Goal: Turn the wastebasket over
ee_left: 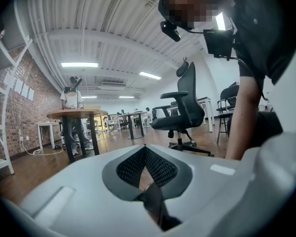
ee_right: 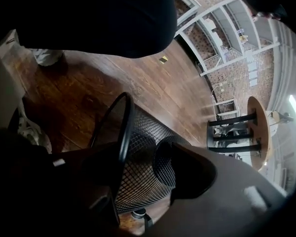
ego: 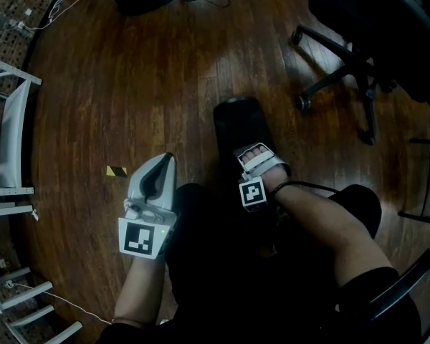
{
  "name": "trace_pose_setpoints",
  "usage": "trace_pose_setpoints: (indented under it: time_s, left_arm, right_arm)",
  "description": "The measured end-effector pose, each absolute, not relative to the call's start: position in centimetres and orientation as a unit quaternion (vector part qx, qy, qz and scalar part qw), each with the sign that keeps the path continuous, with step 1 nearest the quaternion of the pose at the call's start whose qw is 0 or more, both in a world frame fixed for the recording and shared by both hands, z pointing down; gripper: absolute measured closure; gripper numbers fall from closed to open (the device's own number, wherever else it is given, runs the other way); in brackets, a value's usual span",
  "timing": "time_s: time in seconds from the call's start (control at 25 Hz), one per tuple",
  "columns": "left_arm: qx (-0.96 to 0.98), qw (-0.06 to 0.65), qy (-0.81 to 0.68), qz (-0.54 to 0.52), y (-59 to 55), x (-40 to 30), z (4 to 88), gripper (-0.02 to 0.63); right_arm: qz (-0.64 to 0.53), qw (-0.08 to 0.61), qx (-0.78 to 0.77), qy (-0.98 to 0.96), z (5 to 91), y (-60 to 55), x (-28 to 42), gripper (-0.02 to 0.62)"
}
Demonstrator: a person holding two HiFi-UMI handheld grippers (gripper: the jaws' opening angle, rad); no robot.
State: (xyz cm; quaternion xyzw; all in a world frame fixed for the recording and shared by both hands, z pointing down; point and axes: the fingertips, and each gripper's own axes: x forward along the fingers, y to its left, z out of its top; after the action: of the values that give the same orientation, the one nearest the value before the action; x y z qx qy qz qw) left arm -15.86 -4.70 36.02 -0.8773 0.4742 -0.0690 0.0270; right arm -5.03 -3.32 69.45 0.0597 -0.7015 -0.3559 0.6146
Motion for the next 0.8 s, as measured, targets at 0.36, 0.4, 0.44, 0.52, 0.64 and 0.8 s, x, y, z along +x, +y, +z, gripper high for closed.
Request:
trace_pose_setpoints:
  time_s: [0.36, 0.4, 0.44, 0.52, 0.64, 0.8]
  left_arm:
    - [-0.867, 0.035, 0.491, -0.082, -4.4, -17.1, 35.7, 0.606]
    - [-0.866, 0.036, 0.492, -0.083, -4.3, -17.1, 35.6, 0.606]
    - [-0.865, 0.037, 0.493, -0.084, -4.3, -17.1, 35.5, 0.606]
    - [-0.864, 0.039, 0.495, -0.087, -4.3, -17.1, 35.4, 0.606]
    - [-0.862, 0.042, 0.497, -0.089, -4.2, -17.1, 35.2, 0.606]
    - [-0.856, 0.04, 0.505, -0.099, -3.9, -17.6, 35.4, 0.606]
  right_arm:
    - [-0.336, 0.553, 0.134, -0.751, 62.4, -8.9, -7.5, 0.529]
    - [-0.32, 0.55, 0.15, -0.757, 61.3, -10.2, -7.3, 0.549]
    - [-0.299, 0.55, 0.166, -0.762, 60.6, -11.5, -6.9, 0.558]
    - [-0.247, 0.553, 0.201, -0.77, 59.4, -14.4, -5.5, 0.572]
    - [-0.119, 0.546, 0.246, -0.792, 58.9, -18.0, -2.9, 0.581]
    - [0.085, 0.514, 0.27, -0.81, 59.8, -19.7, -0.2, 0.583]
